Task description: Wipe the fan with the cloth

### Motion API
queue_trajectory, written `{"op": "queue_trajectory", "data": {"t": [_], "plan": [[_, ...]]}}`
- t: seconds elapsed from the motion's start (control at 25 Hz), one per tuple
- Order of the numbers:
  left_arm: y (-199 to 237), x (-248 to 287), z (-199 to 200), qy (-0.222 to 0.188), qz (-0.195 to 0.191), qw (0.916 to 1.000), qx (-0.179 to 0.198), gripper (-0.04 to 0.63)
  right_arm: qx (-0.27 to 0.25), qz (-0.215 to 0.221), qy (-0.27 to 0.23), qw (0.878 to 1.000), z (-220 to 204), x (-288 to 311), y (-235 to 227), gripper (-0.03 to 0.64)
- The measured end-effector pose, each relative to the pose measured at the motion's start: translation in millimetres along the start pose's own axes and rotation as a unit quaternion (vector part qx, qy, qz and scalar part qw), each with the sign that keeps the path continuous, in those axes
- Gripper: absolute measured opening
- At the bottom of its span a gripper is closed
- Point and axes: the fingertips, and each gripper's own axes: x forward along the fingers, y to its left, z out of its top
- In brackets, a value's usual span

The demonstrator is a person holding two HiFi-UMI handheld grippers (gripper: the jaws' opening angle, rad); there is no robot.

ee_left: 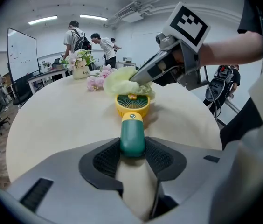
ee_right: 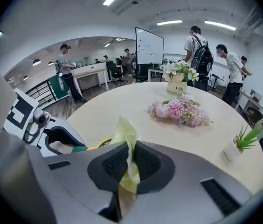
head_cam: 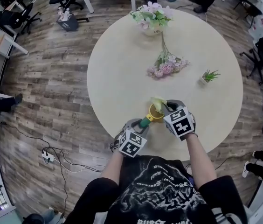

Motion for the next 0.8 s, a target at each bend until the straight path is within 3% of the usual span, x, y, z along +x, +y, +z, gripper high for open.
{"op": "queue_trajectory", "data": {"t": [0.16,0.32,0.8], "plan": [[2.3,-1.0,-0.5,-0.001,-0.01,0.9999,0.004,0.186,-0.043,0.012,-0.003,0.999,13.6,12.2,14.9,0.025],[2.0,-0.1,0.8,-0.004,-0.008,1.0,0.001,0.186,-0.048,0.053,-0.004,0.997,17.8,21.0,40.0,0.025],[1.4,-1.8,-1.0,-0.004,-0.008,1.0,0.002,0.186,-0.069,0.093,0.016,0.993,1.9,10.3,68.4,0.025]]}}
